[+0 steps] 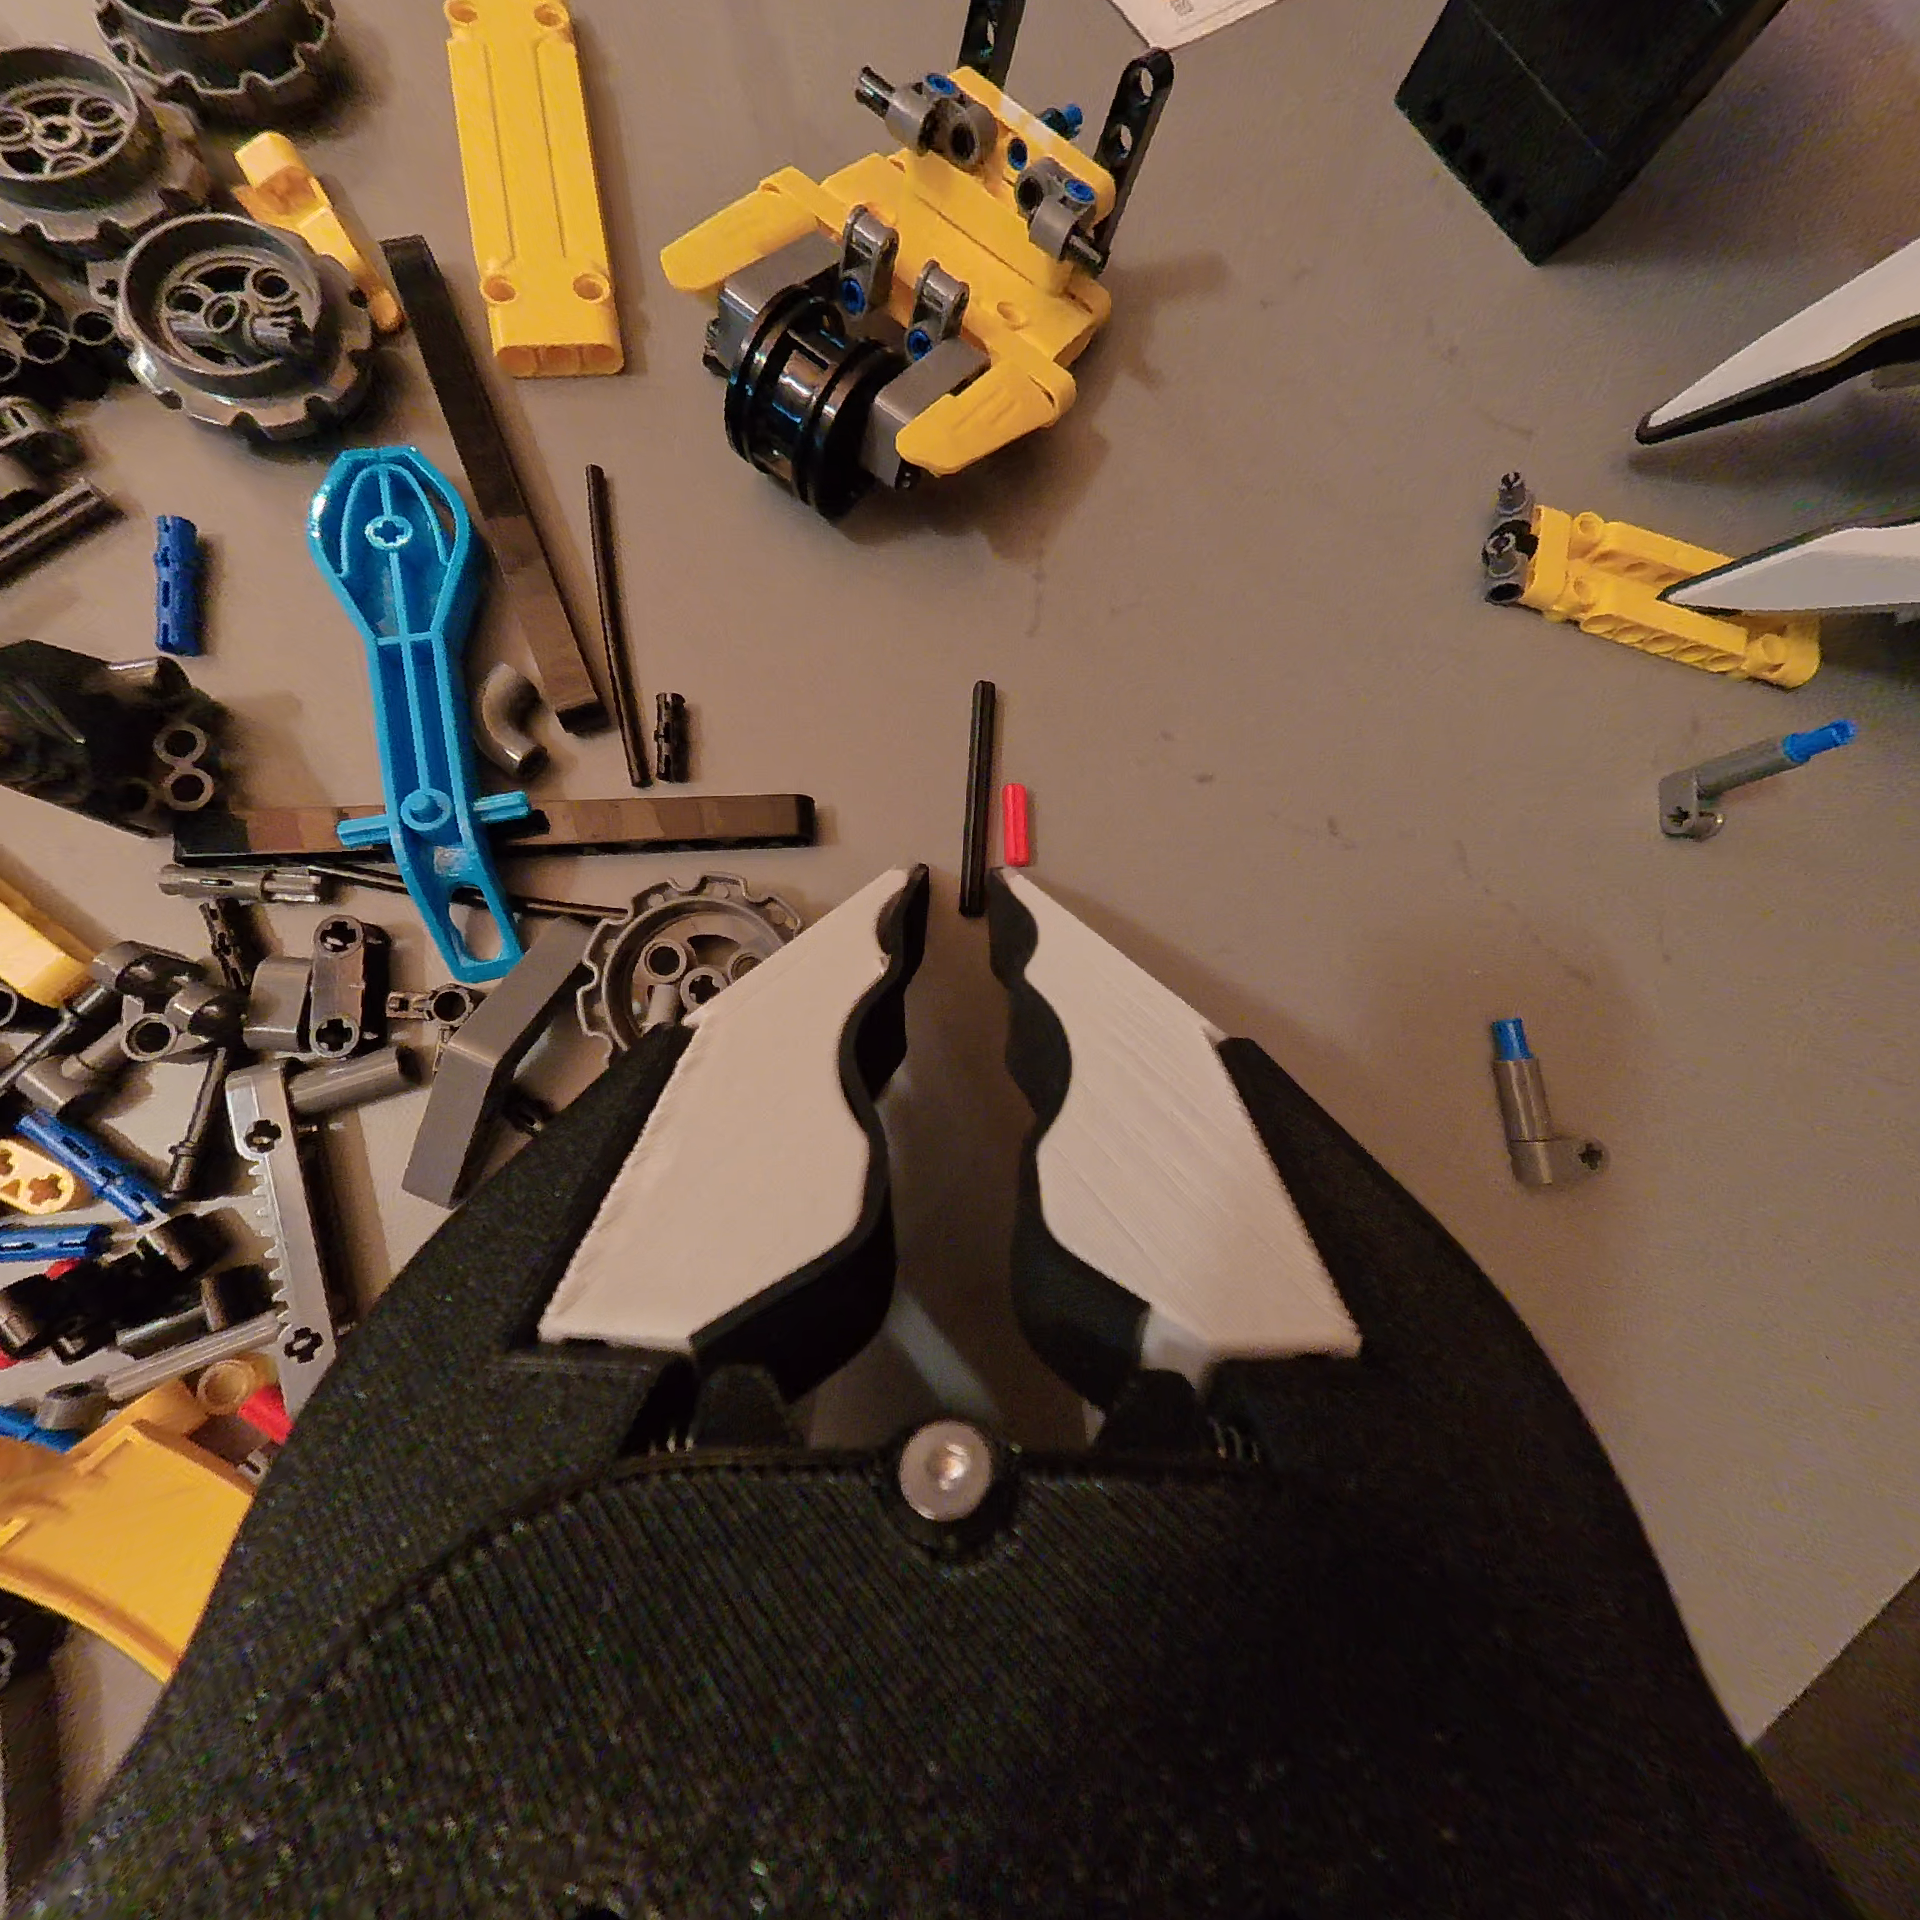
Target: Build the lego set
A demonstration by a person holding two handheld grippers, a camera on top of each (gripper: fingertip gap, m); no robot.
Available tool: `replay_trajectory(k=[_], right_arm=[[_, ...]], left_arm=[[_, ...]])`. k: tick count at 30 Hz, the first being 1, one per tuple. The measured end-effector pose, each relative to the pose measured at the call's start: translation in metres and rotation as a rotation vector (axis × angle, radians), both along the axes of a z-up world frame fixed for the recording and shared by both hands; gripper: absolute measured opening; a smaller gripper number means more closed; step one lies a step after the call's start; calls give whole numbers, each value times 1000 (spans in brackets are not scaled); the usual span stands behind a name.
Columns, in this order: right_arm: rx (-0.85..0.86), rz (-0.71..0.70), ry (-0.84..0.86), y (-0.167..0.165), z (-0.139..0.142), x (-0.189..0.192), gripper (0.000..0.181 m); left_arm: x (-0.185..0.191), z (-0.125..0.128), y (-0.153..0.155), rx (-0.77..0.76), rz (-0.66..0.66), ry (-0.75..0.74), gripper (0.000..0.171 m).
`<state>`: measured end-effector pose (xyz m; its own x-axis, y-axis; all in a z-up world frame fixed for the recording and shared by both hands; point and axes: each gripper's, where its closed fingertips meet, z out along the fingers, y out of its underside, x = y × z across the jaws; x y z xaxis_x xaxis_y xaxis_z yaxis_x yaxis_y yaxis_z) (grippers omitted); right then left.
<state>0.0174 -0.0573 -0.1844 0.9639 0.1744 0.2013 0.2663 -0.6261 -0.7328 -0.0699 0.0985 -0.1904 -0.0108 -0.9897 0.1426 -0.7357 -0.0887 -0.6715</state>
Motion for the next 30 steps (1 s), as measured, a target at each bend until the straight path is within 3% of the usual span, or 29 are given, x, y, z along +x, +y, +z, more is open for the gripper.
replay_trajectory(k=[7,11,15,19,24,30], right_arm=[[1,1,-3,0,0,0,34],[1,2,-5,0,0,0,34],[-4,-2,13,0,0,0,34],[-1,-2,8,0,0,0,35],[5,0,-1,-1,1,0,36],[44,-11,58,-1,9,3,36]], left_arm=[[5,3,9,59,34,-29,0],[13,27,7,55,52,-131,0],[30,49,-50,-41,-74,-225,0],[43,30,-104,24,-238,-158,0],[47,28,-121,-41,-288,-122,0],[49,13,-143,-11,-359,-56,0]])
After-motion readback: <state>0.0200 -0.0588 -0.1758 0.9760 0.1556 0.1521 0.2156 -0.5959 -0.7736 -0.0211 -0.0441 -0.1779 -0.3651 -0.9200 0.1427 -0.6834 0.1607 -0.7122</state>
